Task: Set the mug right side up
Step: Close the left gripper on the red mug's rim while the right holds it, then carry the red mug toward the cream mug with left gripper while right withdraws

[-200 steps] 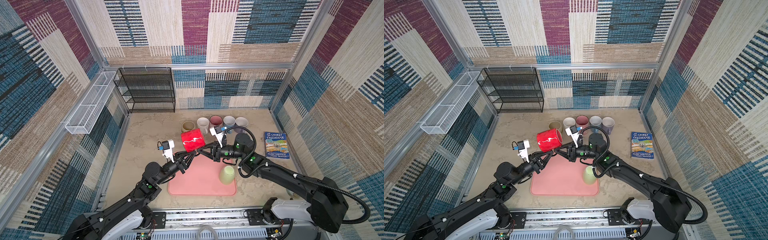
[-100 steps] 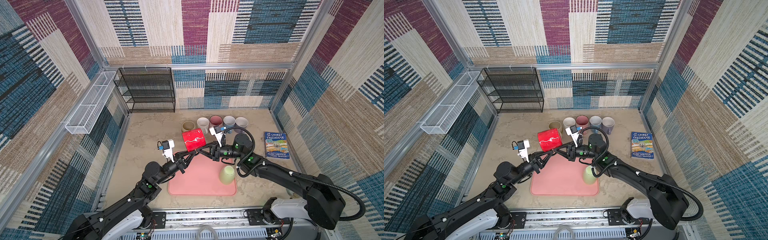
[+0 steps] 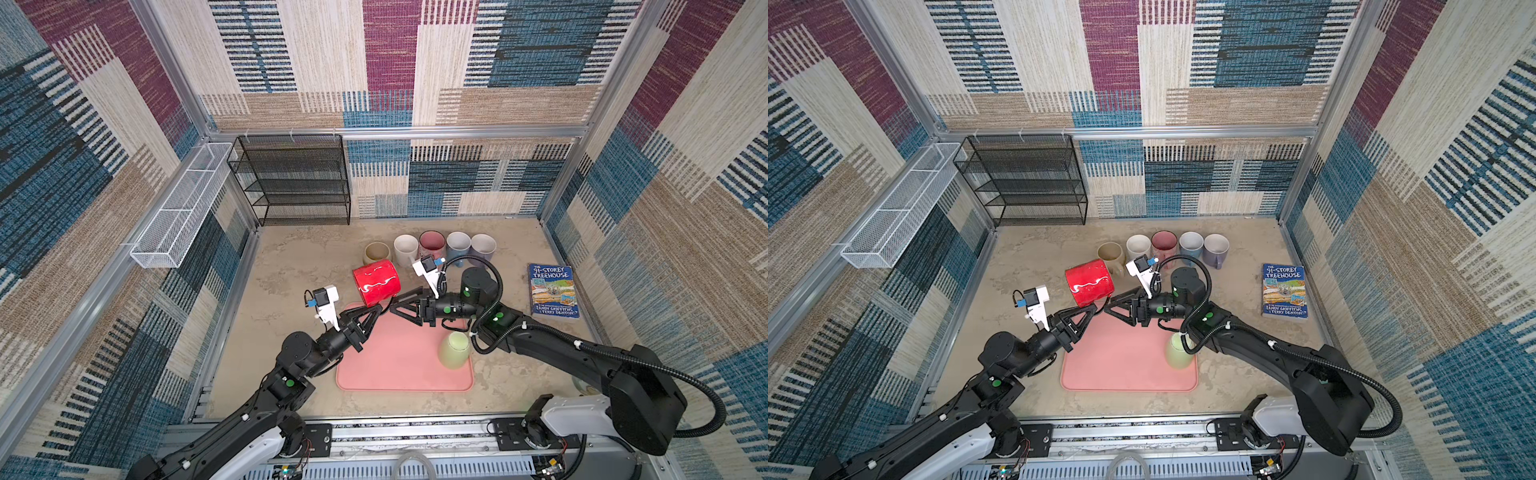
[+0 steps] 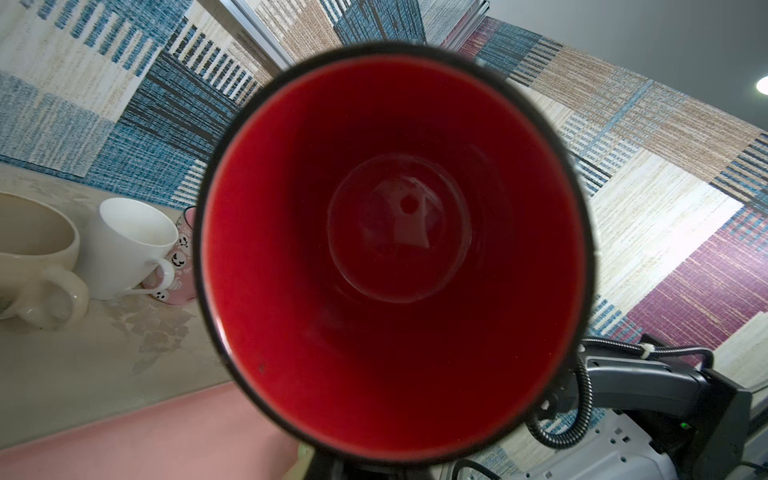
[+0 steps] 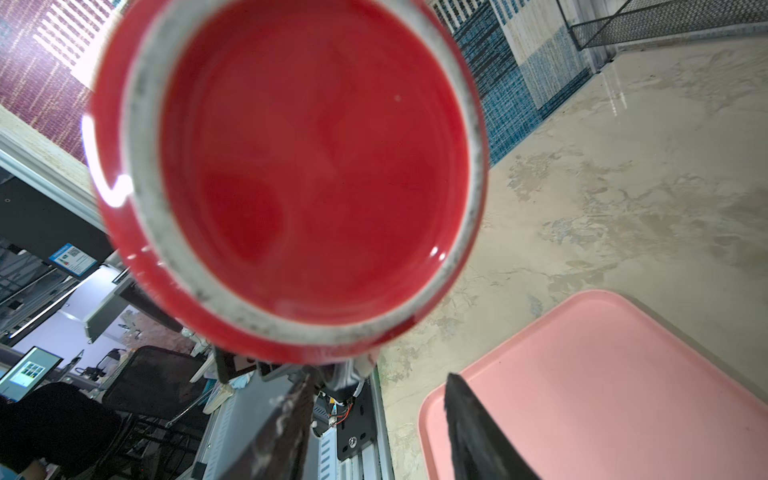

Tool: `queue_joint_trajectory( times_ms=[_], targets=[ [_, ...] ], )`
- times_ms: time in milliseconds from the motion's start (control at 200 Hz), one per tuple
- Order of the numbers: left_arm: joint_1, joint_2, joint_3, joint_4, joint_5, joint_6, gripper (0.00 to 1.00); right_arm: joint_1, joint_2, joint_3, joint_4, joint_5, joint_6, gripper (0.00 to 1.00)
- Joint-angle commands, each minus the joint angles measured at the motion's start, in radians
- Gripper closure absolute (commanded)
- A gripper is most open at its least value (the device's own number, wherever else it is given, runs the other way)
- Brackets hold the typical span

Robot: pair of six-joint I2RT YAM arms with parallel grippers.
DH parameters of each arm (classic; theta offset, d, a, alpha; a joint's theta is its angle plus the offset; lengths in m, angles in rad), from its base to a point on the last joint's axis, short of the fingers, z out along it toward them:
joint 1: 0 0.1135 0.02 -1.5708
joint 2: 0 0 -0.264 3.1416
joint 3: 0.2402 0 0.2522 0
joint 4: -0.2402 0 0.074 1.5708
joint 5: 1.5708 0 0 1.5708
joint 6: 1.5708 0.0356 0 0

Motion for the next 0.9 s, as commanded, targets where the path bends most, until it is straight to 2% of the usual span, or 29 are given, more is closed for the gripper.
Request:
queue_joint_trajectory(
  times_ms=[0,155,285,386,521,626,896],
  targets=[
    [0.004,-0.053,-0.001,-0.118,-0.065,0.062,1.0,0.0,-0.009,0.009,-0.063,0.022,-0.056,0.4],
    [0.012,-0.134,0.05,-0.403,-0.159,0.104,1.0,0.0,-0.031,0.015,-0.141,0.078,-0.109,0.36],
    [0.025,-0.139,0.147,-0.666,-0.253,0.151,1.0,0.0,-0.038,0.028,-0.214,0.133,-0.155,0.35],
    [0.037,-0.085,0.247,-0.844,-0.31,0.208,1.0,0.0,-0.046,0.032,-0.258,0.18,-0.18,0.35],
    [0.052,0.06,0.404,-1.073,-0.401,0.273,1.0,0.0,-0.063,0.029,-0.302,0.233,-0.201,0.35],
    [0.071,0.161,0.491,-1.162,-0.428,0.307,1.0,0.0,-0.076,0.022,-0.332,0.265,-0.21,0.34],
    [0.115,0.347,0.651,-1.244,-0.48,0.378,1.0,0.0,-0.13,-0.021,-0.368,0.321,-0.225,0.34]
  ],
)
